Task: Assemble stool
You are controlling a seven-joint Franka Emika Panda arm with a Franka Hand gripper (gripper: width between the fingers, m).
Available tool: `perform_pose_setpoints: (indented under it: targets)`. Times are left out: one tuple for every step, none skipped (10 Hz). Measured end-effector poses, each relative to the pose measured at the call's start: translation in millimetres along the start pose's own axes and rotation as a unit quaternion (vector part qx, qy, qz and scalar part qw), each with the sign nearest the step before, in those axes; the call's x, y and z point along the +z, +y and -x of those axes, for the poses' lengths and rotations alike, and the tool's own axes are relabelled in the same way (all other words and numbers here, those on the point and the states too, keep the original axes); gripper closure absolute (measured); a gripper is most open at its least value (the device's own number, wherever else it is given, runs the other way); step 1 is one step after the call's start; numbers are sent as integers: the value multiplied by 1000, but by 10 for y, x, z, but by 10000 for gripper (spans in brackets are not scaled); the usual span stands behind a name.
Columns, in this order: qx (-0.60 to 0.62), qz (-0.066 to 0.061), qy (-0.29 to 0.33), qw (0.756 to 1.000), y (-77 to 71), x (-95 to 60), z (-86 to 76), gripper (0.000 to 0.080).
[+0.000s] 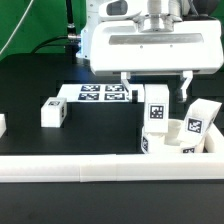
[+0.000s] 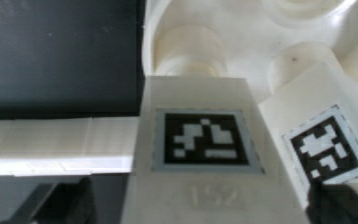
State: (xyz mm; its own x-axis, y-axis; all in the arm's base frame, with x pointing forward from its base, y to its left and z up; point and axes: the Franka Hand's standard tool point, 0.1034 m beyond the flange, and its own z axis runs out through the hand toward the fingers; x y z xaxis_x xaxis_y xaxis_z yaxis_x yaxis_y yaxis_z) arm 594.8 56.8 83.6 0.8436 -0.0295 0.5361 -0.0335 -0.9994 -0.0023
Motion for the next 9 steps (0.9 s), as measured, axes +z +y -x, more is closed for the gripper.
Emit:
perform_pose_setpoints:
  targets:
    - [-1, 0, 1, 1000, 9, -20, -36, 172]
    - [-1, -1, -3, 1000, 24, -51, -70, 154]
    - [0, -3, -8, 1000, 28, -94, -119, 154]
    - [-2, -5, -13, 1000, 37, -144, -172, 151]
    - [-5, -7, -18, 1000, 64, -200, -230, 151]
    - [-8, -8, -17, 1000, 84, -247, -295, 151]
    - [-9, -7, -16, 1000, 84, -241, -288, 151]
    - [-9, -8, -20, 1000, 81, -235, -275, 151]
    - [-8, -11, -34, 999, 65, -231, -257, 151]
